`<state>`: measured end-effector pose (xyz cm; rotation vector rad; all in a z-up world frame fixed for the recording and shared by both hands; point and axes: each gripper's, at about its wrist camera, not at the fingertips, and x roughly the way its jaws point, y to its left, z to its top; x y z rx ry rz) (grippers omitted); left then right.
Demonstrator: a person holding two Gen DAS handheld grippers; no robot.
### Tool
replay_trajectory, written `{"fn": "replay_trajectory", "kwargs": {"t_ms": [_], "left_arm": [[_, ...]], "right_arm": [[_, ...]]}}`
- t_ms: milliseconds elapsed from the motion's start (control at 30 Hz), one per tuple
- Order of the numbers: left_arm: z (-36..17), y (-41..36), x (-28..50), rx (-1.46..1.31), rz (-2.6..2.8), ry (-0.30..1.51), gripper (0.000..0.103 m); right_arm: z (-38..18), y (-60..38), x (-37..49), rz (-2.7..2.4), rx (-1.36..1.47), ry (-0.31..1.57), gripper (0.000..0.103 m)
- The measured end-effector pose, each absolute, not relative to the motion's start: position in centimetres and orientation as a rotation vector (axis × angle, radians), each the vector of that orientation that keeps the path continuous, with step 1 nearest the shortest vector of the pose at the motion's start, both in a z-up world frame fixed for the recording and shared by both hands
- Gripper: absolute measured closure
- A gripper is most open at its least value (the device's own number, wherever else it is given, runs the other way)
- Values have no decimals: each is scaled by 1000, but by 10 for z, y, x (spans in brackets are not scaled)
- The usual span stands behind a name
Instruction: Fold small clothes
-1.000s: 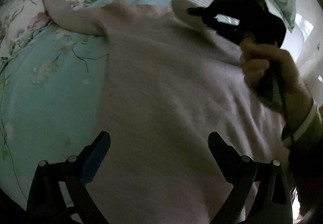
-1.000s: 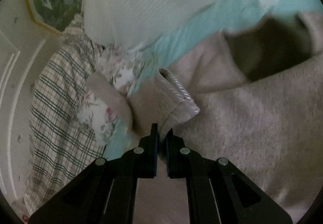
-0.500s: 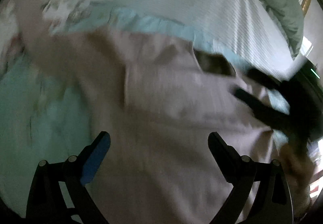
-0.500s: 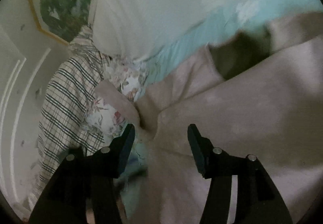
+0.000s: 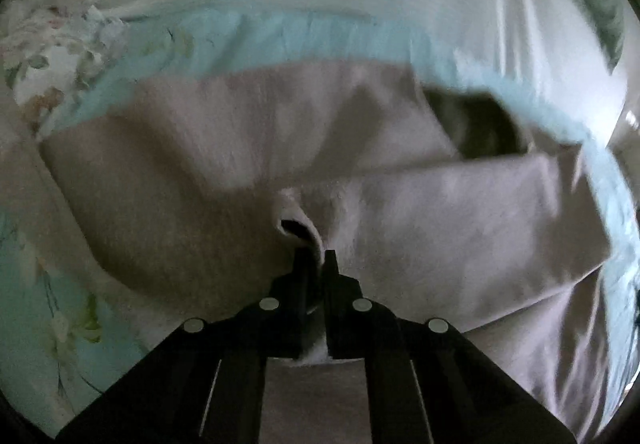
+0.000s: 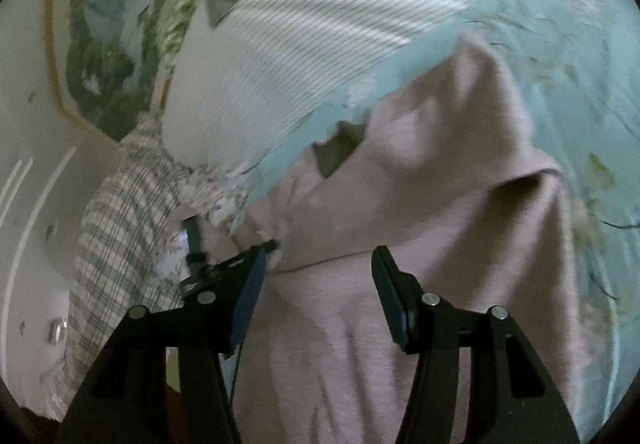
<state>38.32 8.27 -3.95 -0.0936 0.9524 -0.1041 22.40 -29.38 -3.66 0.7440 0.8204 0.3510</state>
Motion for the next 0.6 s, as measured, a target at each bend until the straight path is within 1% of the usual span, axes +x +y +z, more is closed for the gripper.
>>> {"fn": "replay_trajectory", "kwargs": {"t_ms": [100, 167, 333, 500, 600], "left_arm": [[-15, 92, 366, -96, -44, 833, 102], [-9, 102, 362, -105, -1, 803, 102], [-20, 137, 360, -153, 80, 821, 102], [-23, 128, 357, -111, 103, 795, 102], [-30, 133, 362, -127, 117, 825, 102]], "right_arm": [[-36, -314, 223, 284, 737, 816, 46], [-34, -328, 224, 240, 724, 810, 46], [-34, -362, 248, 109, 648, 804, 46], [-46, -386, 289, 50, 595, 862, 46], [-56, -384, 311, 44, 548, 907, 45]]}}
